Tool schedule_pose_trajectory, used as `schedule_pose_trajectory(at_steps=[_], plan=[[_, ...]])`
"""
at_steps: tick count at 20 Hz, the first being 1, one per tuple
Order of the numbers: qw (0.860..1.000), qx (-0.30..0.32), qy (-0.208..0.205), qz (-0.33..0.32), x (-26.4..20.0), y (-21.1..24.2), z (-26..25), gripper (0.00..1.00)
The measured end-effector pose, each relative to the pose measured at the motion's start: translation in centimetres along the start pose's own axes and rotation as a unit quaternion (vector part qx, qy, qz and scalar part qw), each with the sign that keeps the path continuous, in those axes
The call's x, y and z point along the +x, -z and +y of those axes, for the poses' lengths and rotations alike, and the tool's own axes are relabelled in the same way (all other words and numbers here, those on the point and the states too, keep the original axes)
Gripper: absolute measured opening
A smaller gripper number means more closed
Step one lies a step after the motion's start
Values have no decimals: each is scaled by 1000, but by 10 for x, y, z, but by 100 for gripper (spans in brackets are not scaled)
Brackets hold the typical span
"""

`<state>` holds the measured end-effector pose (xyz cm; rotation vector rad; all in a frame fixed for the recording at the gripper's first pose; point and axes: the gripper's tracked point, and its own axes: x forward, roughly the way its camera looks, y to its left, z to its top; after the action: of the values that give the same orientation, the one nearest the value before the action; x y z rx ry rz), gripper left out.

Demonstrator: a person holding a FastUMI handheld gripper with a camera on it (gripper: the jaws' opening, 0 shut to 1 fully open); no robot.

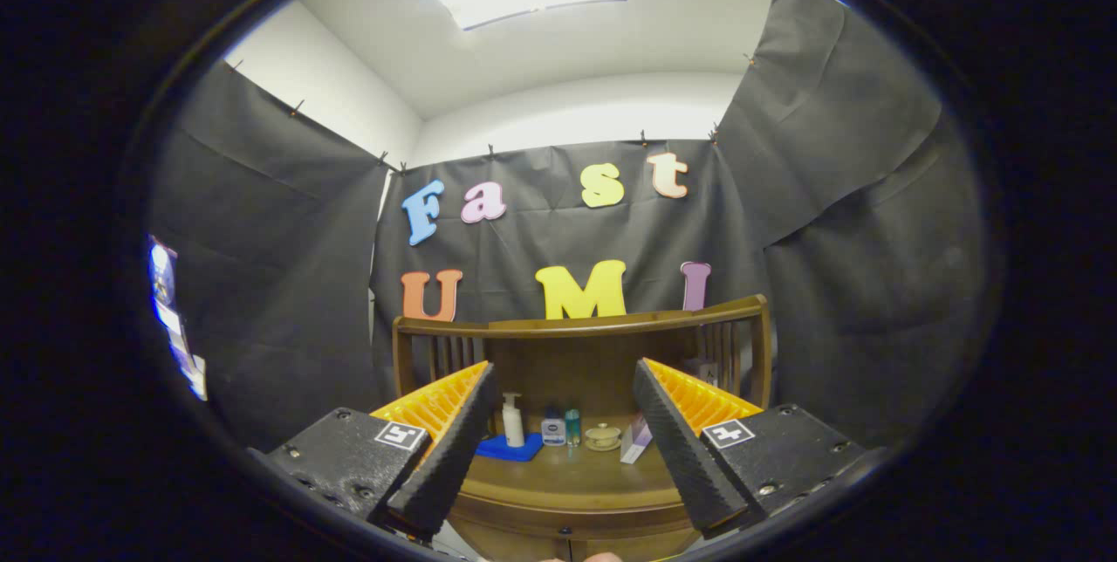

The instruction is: Pull open the drawer, take out the items inside it, and place them on the countertop above the cabinet.

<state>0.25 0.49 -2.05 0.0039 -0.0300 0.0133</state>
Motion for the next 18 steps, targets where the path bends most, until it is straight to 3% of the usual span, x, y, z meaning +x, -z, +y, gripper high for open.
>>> schedule_pose_trajectory(at_steps=[3,18], plan=[[1000,-3,1,22,11,28,6,100],[984,4,8,181,54,273,13,100]])
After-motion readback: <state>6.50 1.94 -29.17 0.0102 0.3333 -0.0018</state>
